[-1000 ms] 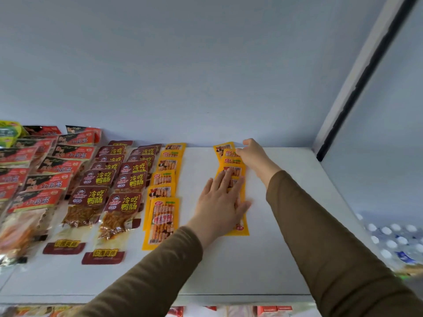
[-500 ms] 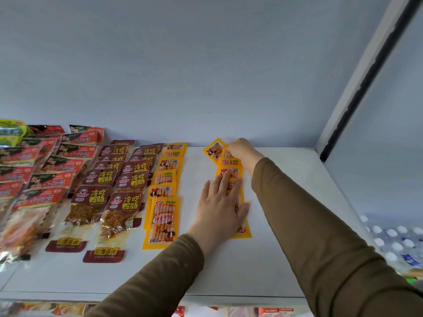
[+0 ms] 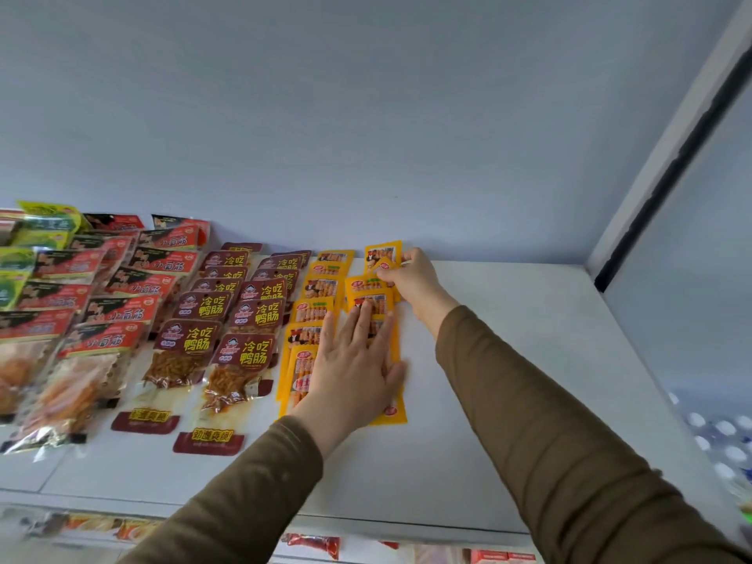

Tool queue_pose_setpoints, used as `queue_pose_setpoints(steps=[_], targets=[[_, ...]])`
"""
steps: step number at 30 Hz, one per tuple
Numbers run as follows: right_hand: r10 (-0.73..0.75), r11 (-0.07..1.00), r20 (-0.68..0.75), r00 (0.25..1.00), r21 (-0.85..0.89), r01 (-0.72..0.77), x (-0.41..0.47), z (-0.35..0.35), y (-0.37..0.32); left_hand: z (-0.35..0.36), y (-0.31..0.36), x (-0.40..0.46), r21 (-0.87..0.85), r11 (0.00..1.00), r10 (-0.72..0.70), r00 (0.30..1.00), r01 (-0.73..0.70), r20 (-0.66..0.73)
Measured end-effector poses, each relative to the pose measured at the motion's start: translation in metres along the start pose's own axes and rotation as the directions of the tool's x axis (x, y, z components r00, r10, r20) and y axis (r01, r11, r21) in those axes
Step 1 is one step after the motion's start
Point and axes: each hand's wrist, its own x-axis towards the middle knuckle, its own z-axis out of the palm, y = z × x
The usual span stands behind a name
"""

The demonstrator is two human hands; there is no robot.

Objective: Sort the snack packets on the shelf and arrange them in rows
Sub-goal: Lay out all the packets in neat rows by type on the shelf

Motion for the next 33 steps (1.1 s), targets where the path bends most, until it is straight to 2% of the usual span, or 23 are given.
queue_pose_setpoints(steps=[4, 7, 9, 11, 18, 21, 24, 26, 29, 33], targets=[[-0.075, 0.990, -0.024, 0.997, -0.120, 0.072, -0.001, 0.006, -0.002, -0.001, -0.012, -0.002, -0.072, 0.995, 0.065, 0.998, -0.063, 0.016], [-0.025, 0.988, 0.060, 0.998, -0.153, 0.034, 0.005, 0.001, -0.007, -0.001, -0.023, -0.004, -0.147, 0.989, 0.002, 1.000, -0.005, -0.023], [0.004, 0.993, 0.123, 0.992, -0.117, 0.011, 0.009, -0.004, -0.007, -0.001, -0.030, -0.003, -0.134, 0.990, -0.052, 0.998, 0.048, -0.025], [0.011, 0.997, 0.138, 0.990, -0.081, 0.000, 0.008, -0.006, -0.004, -0.001, -0.033, 0.001, -0.108, 0.993, -0.036, 0.999, 0.038, 0.014], [-0.010, 1.000, -0.014, 1.000, 0.006, 0.010, 0.009, 0.001, 0.005, -0.005, -0.032, 0.010, -0.156, 0.987, 0.041, 0.998, -0.032, 0.055], [0.012, 0.994, -0.016, 1.000, 0.110, -0.010, 0.009, -0.001, 0.007, -0.021, -0.041, 0.024, -0.295, 0.955, 0.003, 1.000, -0.006, -0.010], [0.037, 0.982, 0.027, 0.999, 0.184, -0.041, 0.009, -0.005, 0.005, -0.039, -0.061, 0.054, -0.462, 0.882, -0.175, 0.975, 0.094, -0.137], [0.048, 0.977, 0.045, 0.998, 0.205, -0.057, 0.008, -0.006, 0.002, -0.046, -0.070, 0.075, -0.545, 0.827, -0.232, 0.968, 0.142, -0.100], [0.051, 0.966, 0.058, 0.997, 0.252, -0.064, 0.005, -0.004, 0.001, -0.045, -0.067, 0.097, -0.608, 0.773, -0.215, 0.977, 0.179, 0.014], [0.079, 0.935, 0.057, 0.995, 0.343, -0.094, 0.001, -0.001, 0.002, -0.035, -0.062, 0.111, -0.578, 0.797, -0.209, 0.978, 0.173, 0.006]])
